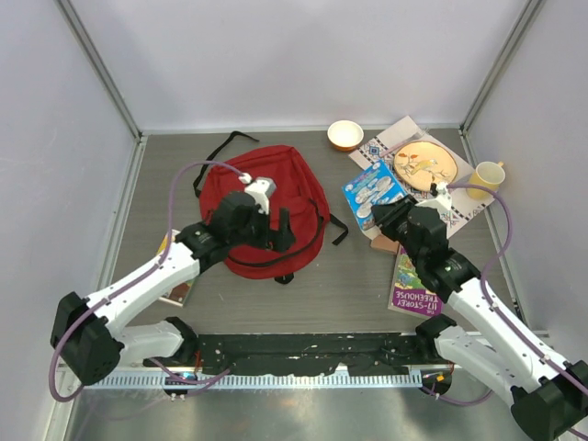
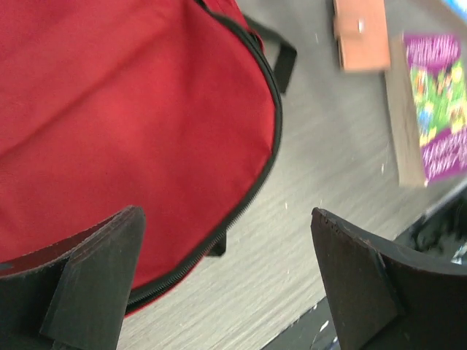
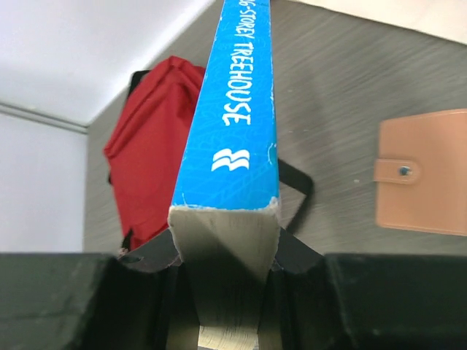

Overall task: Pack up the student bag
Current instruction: Pick up the book from the center of the board, then place the book in the student bag.

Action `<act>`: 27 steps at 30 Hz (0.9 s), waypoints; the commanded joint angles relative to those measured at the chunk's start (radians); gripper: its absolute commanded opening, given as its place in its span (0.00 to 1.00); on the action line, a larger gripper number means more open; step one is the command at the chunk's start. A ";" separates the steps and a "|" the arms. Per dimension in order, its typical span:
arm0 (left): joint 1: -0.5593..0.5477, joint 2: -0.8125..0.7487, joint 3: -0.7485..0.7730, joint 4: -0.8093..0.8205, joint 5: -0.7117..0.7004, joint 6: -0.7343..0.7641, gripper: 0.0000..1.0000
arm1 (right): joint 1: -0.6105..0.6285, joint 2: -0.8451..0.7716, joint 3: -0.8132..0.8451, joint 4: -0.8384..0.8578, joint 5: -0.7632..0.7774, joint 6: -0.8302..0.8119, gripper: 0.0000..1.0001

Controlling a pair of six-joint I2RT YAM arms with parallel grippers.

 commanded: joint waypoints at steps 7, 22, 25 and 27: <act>-0.108 0.171 0.088 -0.125 0.052 0.186 1.00 | -0.022 -0.027 0.098 -0.025 0.047 -0.053 0.01; -0.133 0.304 0.142 -0.148 0.029 0.204 0.64 | -0.031 0.007 0.092 -0.025 0.015 -0.033 0.01; -0.131 0.293 0.134 -0.139 0.029 0.203 0.50 | -0.033 0.016 0.090 -0.025 0.006 -0.030 0.01; -0.133 0.294 0.131 -0.138 0.026 0.203 0.45 | -0.033 0.021 0.090 -0.027 0.001 -0.027 0.01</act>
